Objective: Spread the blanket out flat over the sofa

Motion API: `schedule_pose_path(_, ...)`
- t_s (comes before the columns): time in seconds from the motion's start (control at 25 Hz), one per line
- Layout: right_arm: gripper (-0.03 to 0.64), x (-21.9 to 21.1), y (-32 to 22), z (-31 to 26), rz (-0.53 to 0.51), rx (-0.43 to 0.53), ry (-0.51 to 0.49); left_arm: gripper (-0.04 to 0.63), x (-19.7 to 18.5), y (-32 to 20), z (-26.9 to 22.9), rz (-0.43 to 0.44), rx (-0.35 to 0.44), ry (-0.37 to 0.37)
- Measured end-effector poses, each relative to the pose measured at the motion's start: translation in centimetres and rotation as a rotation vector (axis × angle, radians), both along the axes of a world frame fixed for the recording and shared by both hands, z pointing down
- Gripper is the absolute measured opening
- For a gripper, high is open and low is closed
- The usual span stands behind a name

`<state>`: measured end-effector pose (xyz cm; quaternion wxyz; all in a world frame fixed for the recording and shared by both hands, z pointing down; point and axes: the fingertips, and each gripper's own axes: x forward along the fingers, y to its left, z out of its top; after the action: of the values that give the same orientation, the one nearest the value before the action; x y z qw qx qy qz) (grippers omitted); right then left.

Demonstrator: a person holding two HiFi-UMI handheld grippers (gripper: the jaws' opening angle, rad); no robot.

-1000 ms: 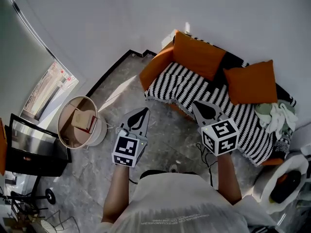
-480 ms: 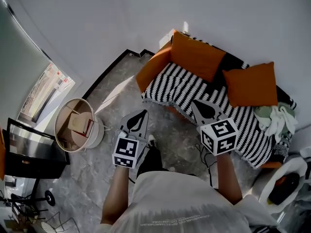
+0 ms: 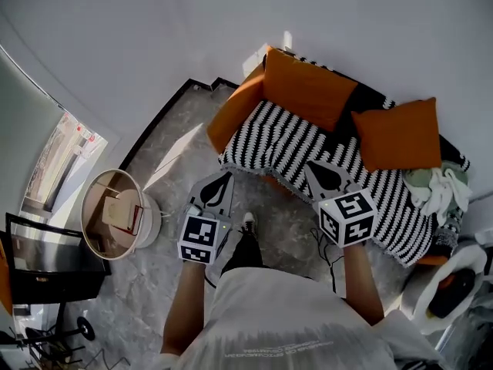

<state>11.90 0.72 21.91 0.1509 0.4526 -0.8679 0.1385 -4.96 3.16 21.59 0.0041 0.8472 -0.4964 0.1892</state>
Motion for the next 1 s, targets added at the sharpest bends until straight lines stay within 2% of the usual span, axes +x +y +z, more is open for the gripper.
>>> schedule_pose_path(0.16, 0.0, -0.8, -3.5, 0.7, 0.021, -0.017, -0.015, 0.009, -0.4, -4.0, 1.2, 0.035, -0.035, 0.006)
schedule_pose_path(0.32, 0.0, -1.1, -6.9, 1.1, 0.056, -0.025, -0.01, 0.009, -1.1, -8.3, 1.5, 0.069, -0.037, 0.015)
schedule_pose_path(0.56, 0.0, -1.4, -10.7, 3.2, 0.104, -0.075, -0.01, 0.009, -2.1, -13.6, 3.6, 0.109, -0.085, -0.012)
schedule_pose_path(0.72, 0.0, -2.6, -12.2, 5.6, 0.08, -0.108, -0.01, 0.009, -2.9, -16.2, 5.9, 0.123, -0.128, -0.022)
schedule_pose_path(1.0, 0.0, -3.1, -14.8, 10.0, 0.132, -0.205, 0.001, 0.009, -4.7, -19.5, 10.4, 0.138, -0.223, -0.033)
